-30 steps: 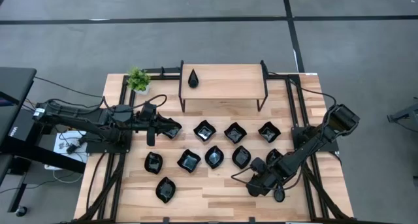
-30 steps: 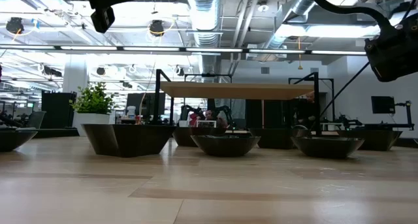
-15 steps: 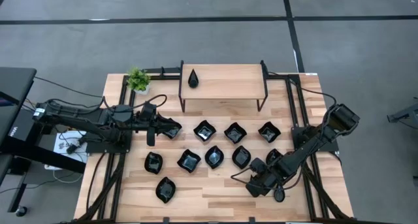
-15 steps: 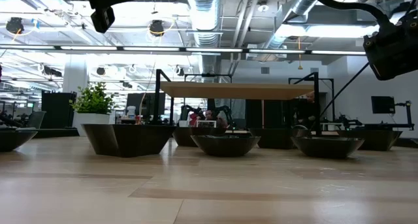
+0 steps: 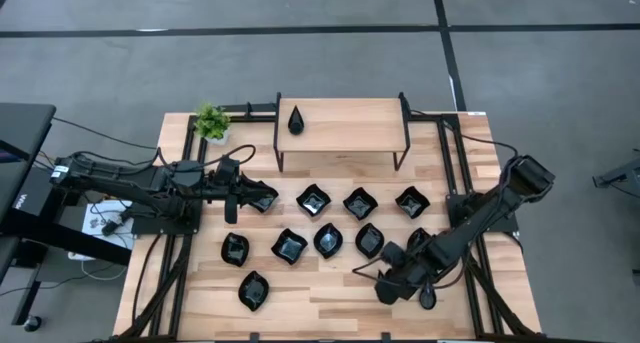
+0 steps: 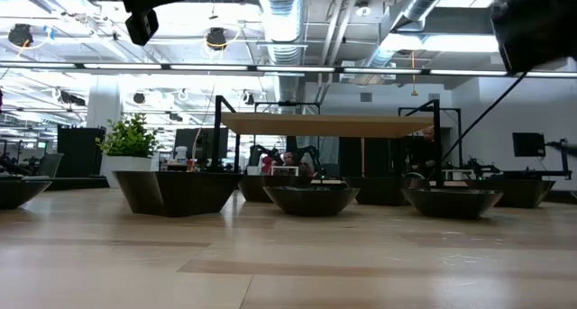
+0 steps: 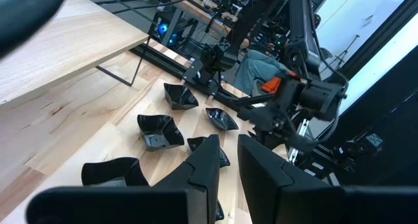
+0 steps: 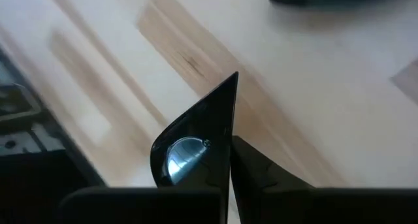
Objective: Pick & Place Mini shaped plates
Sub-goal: Stack the black drop shaped plate on top of the black drop shaped plates on the shelf
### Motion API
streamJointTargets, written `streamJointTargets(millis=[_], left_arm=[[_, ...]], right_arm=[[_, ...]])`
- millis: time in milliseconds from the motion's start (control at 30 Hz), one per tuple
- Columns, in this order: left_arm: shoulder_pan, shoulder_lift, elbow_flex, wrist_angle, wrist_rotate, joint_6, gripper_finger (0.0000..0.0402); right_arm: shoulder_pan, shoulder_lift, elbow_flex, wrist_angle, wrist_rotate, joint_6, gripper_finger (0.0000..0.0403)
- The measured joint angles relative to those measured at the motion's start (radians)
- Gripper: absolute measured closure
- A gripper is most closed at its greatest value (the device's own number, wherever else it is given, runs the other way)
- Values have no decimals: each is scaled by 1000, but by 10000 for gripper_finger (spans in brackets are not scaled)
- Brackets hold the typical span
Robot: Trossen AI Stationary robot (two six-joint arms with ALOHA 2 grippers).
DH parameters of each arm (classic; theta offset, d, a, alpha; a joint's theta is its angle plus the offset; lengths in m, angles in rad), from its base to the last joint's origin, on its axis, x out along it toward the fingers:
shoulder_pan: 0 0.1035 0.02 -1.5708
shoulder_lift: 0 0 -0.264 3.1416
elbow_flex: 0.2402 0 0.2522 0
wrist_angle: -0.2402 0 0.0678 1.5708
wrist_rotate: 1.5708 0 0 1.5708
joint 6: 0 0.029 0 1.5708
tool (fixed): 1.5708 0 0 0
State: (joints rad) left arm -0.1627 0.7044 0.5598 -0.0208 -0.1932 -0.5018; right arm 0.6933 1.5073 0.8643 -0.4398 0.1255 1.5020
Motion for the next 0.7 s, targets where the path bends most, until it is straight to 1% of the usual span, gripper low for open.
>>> streamJointTargets(millis=[133,233,367,500,600,700], left_arm=[[0,0,0,3,0,-3,344],[0,1,0,7,0,-4,344],[0,25,0,29,0,-3,339],[0,67,0,60,0,24,328],[0,93,0,89,-19,27,319],[1,102,0,140,-49,57,307]], right_arm=[[-17,-48,20,-1,56,-44,402],[-49,-73,53,-1,124,-135,403],[-130,-76,133,-22,275,-355,403],[-248,-62,231,-85,453,-615,403],[-345,-63,286,-86,569,-772,403],[-434,-64,328,-87,623,-916,403]])
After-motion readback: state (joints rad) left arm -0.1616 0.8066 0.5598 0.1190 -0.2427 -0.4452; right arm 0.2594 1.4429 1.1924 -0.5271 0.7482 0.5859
